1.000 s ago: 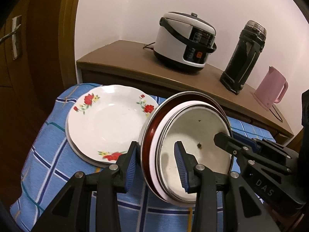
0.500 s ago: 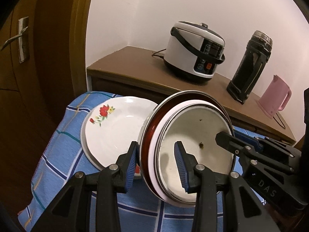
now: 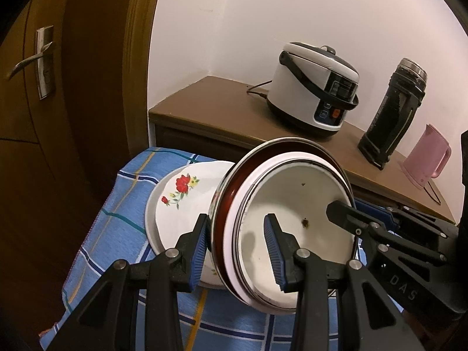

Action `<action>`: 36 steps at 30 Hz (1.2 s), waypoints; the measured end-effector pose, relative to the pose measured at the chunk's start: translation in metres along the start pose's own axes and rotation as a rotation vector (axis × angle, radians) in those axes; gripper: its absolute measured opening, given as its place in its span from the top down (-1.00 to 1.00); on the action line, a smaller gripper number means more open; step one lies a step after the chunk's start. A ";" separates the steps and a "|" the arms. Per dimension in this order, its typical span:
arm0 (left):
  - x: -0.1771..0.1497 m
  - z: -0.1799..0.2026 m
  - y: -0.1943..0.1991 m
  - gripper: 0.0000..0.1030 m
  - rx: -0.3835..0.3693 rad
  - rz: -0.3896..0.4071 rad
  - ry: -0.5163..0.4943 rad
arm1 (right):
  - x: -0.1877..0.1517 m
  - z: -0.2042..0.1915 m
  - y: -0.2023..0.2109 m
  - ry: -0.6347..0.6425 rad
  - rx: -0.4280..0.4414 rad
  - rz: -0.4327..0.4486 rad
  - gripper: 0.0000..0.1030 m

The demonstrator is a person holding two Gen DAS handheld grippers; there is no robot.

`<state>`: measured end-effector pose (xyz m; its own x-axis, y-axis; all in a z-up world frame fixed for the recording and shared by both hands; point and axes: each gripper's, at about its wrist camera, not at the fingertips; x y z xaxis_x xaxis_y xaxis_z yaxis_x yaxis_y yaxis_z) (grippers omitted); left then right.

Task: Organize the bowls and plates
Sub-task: 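Lower the nested bowl stack with both grippers onto the red-rose plates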

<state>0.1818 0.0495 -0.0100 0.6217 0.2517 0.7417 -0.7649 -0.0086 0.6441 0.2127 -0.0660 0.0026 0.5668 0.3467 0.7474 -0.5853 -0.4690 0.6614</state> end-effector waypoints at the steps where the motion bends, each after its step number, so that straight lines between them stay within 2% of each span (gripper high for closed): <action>1: 0.001 -0.001 -0.001 0.21 0.001 -0.002 0.001 | 0.000 0.000 -0.001 0.000 0.001 -0.002 0.61; 21: 0.013 -0.018 -0.023 0.21 0.033 -0.041 0.009 | 0.015 -0.008 -0.035 0.022 0.012 -0.065 0.61; 36: 0.016 -0.025 -0.047 0.21 0.047 -0.126 0.015 | 0.021 -0.006 -0.068 0.036 0.018 -0.154 0.61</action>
<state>0.2233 0.0779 -0.0326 0.7097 0.2680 0.6516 -0.6719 -0.0209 0.7404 0.2606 -0.0221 -0.0261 0.6275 0.4447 0.6391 -0.4826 -0.4220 0.7675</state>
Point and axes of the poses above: each gripper's, at about its wrist camera, not at the fingertips, and y roughly against the way its jaws point, z to its right, x to its top, and after that the axes turned 3 degrees about x, right-handed
